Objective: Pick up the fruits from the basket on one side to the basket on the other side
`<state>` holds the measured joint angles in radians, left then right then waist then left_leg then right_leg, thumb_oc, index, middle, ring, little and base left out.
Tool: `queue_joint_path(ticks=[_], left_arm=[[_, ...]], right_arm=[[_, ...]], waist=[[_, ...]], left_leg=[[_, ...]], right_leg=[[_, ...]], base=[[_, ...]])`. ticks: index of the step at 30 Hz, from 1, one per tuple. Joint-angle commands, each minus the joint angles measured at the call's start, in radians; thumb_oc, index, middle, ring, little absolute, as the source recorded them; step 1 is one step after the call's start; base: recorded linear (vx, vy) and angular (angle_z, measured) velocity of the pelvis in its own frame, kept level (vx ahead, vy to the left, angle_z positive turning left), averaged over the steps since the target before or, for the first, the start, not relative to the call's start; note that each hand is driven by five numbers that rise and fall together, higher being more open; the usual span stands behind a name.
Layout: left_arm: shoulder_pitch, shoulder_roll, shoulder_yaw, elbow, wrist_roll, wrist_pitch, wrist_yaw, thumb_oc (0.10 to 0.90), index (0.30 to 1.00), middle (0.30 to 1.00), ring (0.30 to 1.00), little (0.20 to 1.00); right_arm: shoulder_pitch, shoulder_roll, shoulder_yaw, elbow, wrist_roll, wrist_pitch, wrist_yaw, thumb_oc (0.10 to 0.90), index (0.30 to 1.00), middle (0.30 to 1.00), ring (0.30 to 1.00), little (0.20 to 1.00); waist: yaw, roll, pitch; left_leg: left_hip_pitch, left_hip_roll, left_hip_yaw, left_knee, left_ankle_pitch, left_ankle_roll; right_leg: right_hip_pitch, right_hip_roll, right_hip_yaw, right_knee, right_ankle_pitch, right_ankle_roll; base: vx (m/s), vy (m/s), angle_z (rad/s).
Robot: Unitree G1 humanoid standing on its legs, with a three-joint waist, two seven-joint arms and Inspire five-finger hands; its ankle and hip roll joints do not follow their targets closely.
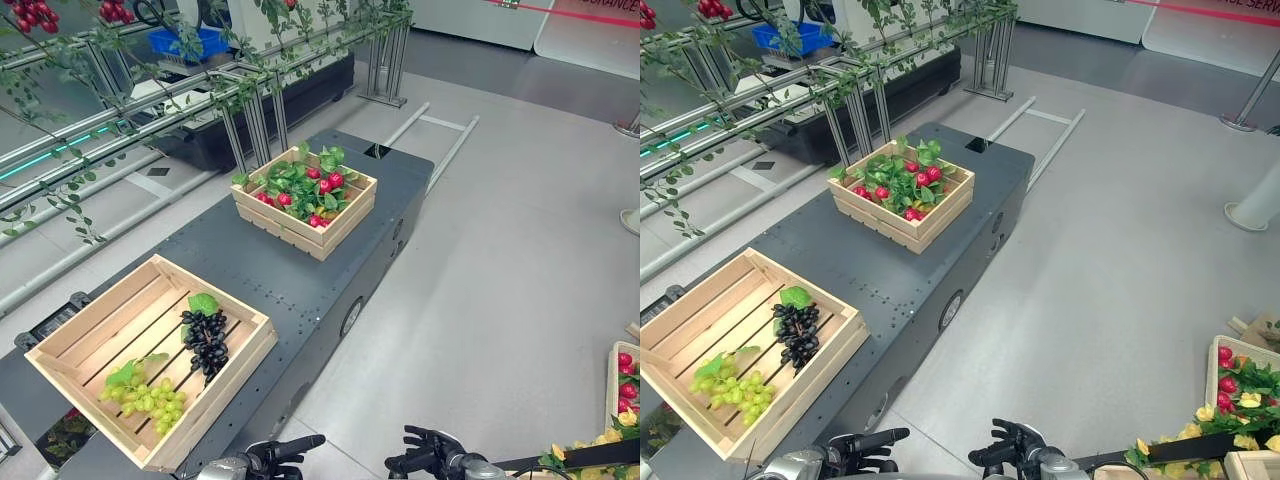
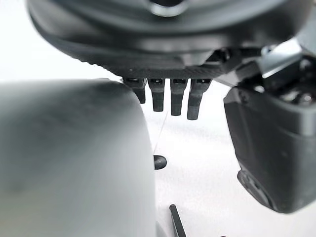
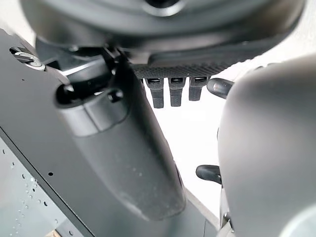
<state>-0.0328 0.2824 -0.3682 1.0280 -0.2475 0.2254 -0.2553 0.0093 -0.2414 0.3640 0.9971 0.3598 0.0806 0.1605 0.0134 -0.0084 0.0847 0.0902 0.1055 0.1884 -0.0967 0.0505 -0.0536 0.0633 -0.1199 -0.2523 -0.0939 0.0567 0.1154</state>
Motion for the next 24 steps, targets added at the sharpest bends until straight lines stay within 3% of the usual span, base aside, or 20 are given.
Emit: queue_joint_path(ticks=[1, 11, 24], left_arm=[[-0.07, -0.031, -0.022, 0.035, 0.019, -0.05, 0.007, 0.8, 0.9, 0.9, 0.9, 0.9], [-0.076, -0.024, -0.042, 0.008, 0.026, -0.012, -0.106, 0.8, 0.9, 0.9, 0.9, 0.9], [-0.079, -0.038, -0.047, 0.023, -0.029, 0.02, -0.086, 0.8, 0.9, 0.9, 0.9, 0.9]], right_arm=[[-0.058, -0.008, 0.007, -0.022, 0.003, -0.023, -0.014, 0.8, 0.9, 0.9, 0.9, 0.9], [-0.056, -0.007, 0.008, -0.027, 0.017, -0.024, -0.012, 0.8, 0.9, 0.9, 0.9, 0.9], [-0.055, 0.011, 0.017, -0.002, 0.009, -0.023, 0.002, 0.8, 0.9, 0.9, 0.9, 0.9]], waist=[[-0.007, 0.005, 0.005], [-0.017, 0.008, 0.005], [-0.015, 0.003, 0.005]], left_leg=[[0.016, -0.03, -0.011, 0.009, -0.063, 0.0], [0.02, -0.029, -0.005, 0.009, -0.067, 0.002], [-0.012, -0.015, -0.014, 0.009, -0.052, -0.007]], right_leg=[[0.019, -0.034, 0.007, 0.007, -0.011, 0.027], [0.019, -0.033, 0.019, 0.007, -0.013, 0.026], [0.002, -0.007, 0.019, 0.007, -0.021, 0.015]], base=[[0.0, 0.0, 0.0], [0.0, -0.002, 0.0], [0.01, -0.047, 0.0]])
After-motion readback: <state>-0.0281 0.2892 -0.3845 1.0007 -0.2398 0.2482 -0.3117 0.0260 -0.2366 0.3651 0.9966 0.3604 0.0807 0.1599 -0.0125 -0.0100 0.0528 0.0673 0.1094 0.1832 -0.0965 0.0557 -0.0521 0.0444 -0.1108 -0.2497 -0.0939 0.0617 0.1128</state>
